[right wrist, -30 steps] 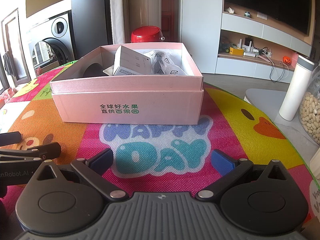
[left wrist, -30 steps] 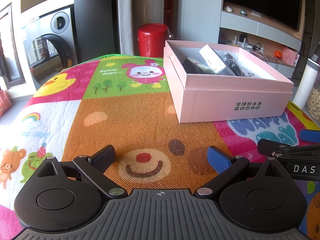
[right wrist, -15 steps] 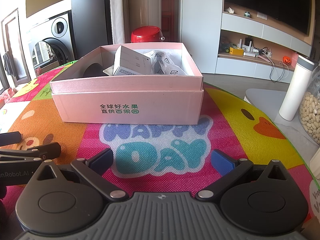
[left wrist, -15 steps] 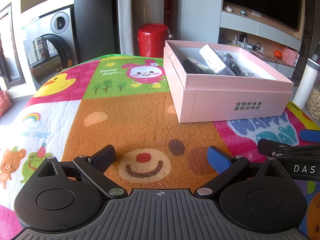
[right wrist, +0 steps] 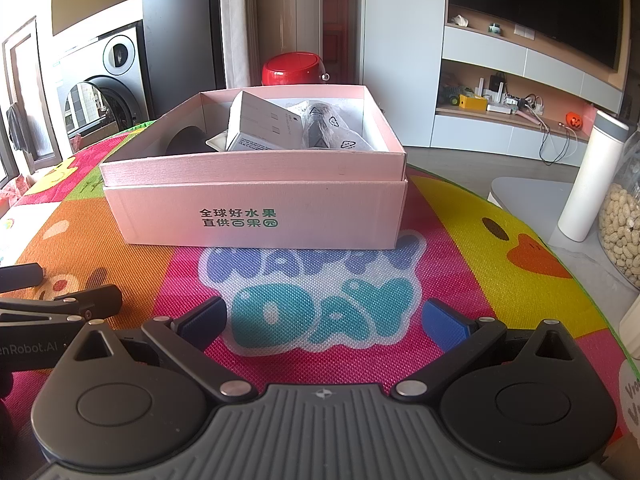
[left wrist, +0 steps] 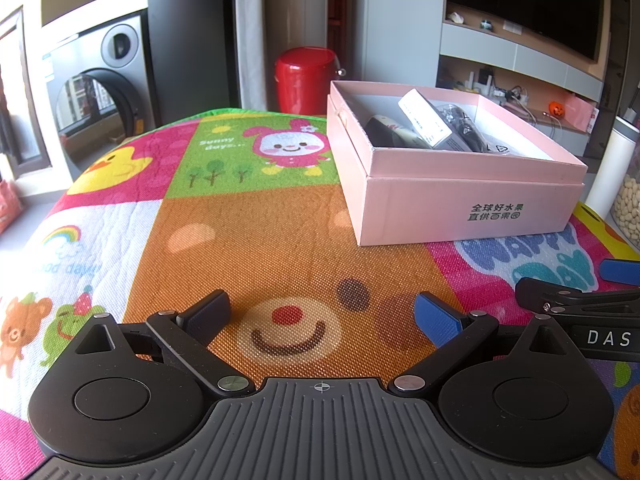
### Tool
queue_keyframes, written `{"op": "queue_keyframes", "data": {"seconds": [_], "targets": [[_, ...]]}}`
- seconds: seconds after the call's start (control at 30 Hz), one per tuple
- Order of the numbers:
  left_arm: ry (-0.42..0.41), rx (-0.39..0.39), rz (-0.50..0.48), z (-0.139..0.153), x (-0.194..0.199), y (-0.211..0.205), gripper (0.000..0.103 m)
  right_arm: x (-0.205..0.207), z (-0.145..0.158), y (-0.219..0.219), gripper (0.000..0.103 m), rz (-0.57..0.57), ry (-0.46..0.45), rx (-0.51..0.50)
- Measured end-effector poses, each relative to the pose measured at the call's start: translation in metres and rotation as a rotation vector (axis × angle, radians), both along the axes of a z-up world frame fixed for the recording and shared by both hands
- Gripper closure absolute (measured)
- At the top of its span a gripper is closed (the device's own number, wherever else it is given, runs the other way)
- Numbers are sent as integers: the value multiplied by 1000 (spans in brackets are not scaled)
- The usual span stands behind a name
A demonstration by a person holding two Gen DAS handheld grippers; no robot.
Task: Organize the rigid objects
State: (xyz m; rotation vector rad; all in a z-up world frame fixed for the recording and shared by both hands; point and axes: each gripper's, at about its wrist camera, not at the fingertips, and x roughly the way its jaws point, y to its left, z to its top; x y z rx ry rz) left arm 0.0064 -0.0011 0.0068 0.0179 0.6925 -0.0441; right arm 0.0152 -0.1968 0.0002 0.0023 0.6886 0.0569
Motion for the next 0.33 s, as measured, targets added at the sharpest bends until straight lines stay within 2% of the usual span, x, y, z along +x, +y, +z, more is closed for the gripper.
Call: {"op": "queue_keyframes", "data": {"seconds": [0.33], "targets": [[1, -2, 0, 0, 0, 0, 1, 0, 0, 1, 0, 0, 0, 0]]}}
